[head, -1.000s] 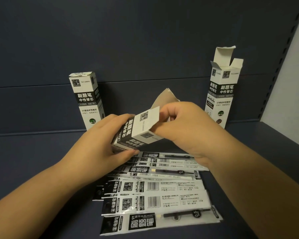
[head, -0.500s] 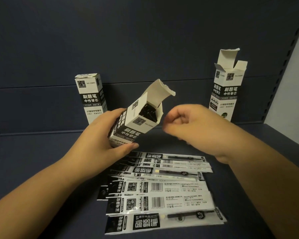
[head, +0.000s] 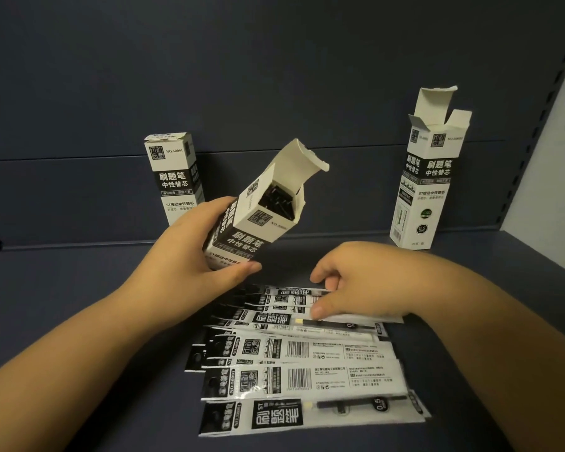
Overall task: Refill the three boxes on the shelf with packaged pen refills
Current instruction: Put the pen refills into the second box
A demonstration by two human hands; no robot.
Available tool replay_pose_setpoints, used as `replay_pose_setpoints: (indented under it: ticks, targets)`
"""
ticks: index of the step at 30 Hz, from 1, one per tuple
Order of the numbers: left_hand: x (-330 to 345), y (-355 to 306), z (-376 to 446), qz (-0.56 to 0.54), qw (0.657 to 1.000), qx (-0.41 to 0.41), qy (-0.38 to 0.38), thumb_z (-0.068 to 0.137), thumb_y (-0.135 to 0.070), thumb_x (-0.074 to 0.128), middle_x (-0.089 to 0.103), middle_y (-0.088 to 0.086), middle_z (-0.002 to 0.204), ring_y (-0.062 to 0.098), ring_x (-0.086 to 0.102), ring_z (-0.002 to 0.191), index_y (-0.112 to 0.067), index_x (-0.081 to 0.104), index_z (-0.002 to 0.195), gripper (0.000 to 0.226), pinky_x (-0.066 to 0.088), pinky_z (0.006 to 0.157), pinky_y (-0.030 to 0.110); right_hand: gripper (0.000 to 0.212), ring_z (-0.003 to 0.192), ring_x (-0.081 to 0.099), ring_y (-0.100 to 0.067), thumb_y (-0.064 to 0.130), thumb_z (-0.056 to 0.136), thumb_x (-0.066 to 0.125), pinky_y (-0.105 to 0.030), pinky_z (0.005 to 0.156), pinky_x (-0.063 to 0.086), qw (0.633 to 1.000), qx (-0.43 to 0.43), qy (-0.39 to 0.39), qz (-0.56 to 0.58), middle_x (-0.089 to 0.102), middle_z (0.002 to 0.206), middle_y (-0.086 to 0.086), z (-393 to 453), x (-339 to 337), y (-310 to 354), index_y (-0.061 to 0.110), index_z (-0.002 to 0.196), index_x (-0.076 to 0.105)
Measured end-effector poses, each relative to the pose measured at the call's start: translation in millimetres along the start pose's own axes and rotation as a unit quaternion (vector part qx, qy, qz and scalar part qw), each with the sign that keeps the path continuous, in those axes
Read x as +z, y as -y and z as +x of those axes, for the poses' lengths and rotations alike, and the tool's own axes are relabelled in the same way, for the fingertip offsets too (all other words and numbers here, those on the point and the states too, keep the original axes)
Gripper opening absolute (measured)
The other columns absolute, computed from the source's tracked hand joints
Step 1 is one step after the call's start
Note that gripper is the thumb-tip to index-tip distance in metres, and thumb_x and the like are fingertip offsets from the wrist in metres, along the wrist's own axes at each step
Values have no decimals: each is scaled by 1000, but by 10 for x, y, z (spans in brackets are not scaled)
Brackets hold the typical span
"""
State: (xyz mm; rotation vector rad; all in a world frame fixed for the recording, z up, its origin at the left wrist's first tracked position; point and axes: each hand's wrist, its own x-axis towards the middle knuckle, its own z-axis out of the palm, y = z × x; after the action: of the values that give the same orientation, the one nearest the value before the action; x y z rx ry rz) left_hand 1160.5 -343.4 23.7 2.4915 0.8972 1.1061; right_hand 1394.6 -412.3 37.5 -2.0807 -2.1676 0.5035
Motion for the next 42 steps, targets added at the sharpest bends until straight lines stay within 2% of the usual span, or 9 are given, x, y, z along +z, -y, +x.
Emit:
replay_pose_setpoints:
  ticks: [4,10,14,20,22,29,34,39,42]
  targets:
    - [13,-5,-9,-3,1000,2,-6,72,-31,84,51,-38,110,-23,50,105,-61,39,116,70,43,73,-2,42,77,58,1,51,85,75,-18,69,44,1000,-9,-11,-5,59,87,20,18,7,-23,32,122,69]
    - [15,-10,-10,-10,1000,3,-2,73,-26,85,54,-27,115,-20,51,106,-53,41,122,71,42,72,-3,18,81,66,-5,43,93,66,-32,79,58,999,-19,-28,-34,72,91,14,-22,-3,1,33,102,78]
    - [16,3,-6,-5,1000,1,-4,73,-30,85,54,-28,116,-17,51,109,-51,42,126,72,41,76,-2,22,69,62,-10,31,92,57,-35,69,58,998,-13,-27,-58,69,77,7,-19,1,8,33,74,69]
    - [2,-8,-9,-10,1000,10,-7,73,-32,83,53,-37,112,-20,49,108,-60,40,118,69,41,77,-3,19,65,62,-12,27,90,56,-34,63,57,997,-8,-52,-64,67,74,4,-26,3,10,30,77,71]
    - [-2,-14,-6,-16,1000,8,-5,73,-33,82,51,-43,111,-19,51,108,-63,40,116,67,44,75,0,17,74,65,-15,29,88,58,-39,70,60,995,-12,-76,-66,68,81,3,-30,-22,4,31,77,71]
    - [0,16,-1,-27,1000,7,-7,74,-33,83,56,-34,114,-14,55,109,-58,42,121,68,49,75,5,17,71,64,-17,26,89,59,-43,68,58,982,-17,-186,-32,67,78,2,-108,-159,-13,31,78,71]
    - [-12,6,7,-32,999,7,-6,73,-37,80,54,-38,115,-13,56,107,-64,42,115,63,55,72,15,22,61,61,-11,36,95,61,-31,56,47,971,-28,-239,17,64,70,2,-156,-253,-56,27,77,69]
    - [-5,41,9,-28,1000,2,-9,71,-42,79,53,-35,118,-11,56,108,-68,40,116,65,58,74,18,17,51,54,-2,32,97,64,-26,55,43,937,-42,-309,154,61,58,25,-238,-335,-45,25,84,73]
    - [-12,63,17,-16,1000,-4,-7,70,-47,77,54,-35,119,-11,55,110,-67,40,118,64,58,80,24,11,50,54,-6,26,97,66,-26,50,49,897,-57,-298,322,71,66,9,-288,-371,-17,20,92,75]
